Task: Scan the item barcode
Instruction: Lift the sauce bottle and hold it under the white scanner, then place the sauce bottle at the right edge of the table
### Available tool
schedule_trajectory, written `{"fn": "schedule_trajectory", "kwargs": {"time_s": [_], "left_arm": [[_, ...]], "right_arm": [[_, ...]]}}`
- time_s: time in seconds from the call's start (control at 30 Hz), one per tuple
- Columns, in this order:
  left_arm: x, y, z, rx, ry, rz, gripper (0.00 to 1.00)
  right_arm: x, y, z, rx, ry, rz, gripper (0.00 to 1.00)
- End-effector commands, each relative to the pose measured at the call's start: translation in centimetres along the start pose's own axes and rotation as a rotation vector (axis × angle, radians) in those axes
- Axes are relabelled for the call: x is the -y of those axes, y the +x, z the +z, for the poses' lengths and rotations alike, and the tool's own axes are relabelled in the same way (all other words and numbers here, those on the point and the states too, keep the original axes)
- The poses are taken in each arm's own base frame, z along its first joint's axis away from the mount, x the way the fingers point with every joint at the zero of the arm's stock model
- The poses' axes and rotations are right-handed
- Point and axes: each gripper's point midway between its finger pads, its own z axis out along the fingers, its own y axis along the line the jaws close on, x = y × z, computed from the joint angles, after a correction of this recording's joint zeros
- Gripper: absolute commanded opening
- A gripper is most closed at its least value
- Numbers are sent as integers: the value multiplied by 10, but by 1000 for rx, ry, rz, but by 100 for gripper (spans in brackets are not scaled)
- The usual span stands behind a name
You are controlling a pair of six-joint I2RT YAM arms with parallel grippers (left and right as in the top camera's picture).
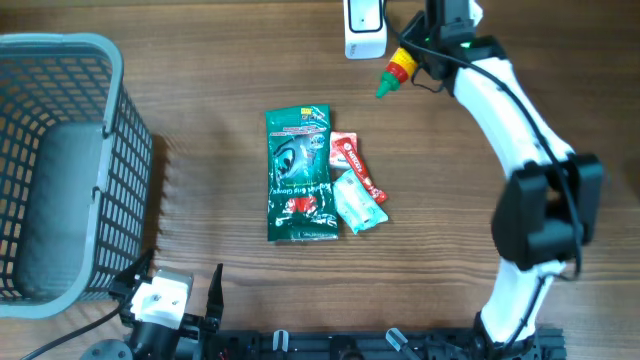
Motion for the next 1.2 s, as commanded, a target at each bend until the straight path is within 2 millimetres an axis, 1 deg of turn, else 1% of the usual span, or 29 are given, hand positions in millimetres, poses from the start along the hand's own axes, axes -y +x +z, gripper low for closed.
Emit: {"fn": "schedule_trajectory", "kwargs": {"time_s": [0.0,0.1,0.23,0.27,0.37,0.43,0.53,0.63,0.77,0.87,0.9,0.97,1.03,1.1,1.13,1.17], "left_arm": [[1,-1,-1,11,3,8,100],[1,-1,-1,11,3,8,100],[1,-1,-1,11,2,8,100],[1,-1,-1,11,2,8,100],[1,-1,-1,11,3,8,100],[0,-1,-1,10,2,8,100],[-1,-1,-1,10,-4,8,100],[-3,0,-1,6,-19,8,100],[-3,0,-1,6,-19,7,100],[-3,0,-1,6,-19,7,100],[-3,0,-1,6,-19,7,100],[-3,0,-1,6,-19,7,100],[-3,0,-1,6,-19,7,100],[-3,0,-1,6,-19,7,100],[-3,0,-1,6,-19,7,100],[-3,0,-1,6,-19,7,100]], "right_arm": [[-33,-16,21,59,-71,37,36],[-60,-27,44,94,-131,71,36],[-95,-31,65,139,-230,93,38],[-100,-30,69,147,-246,98,38],[-102,-30,84,177,-276,179,38],[-104,-31,85,183,-290,198,38],[-110,-36,81,193,-305,197,38],[-111,-40,75,183,-289,194,38],[-102,-60,57,169,-222,154,37],[-79,-83,35,153,-138,120,35],[-57,-95,25,135,-72,108,34],[-20,-103,17,96,26,110,34],[34,-109,10,39,164,142,33],[102,-117,2,-26,315,203,33],[134,-123,-2,-48,373,224,33],[160,-128,-6,-65,416,241,33]]}}
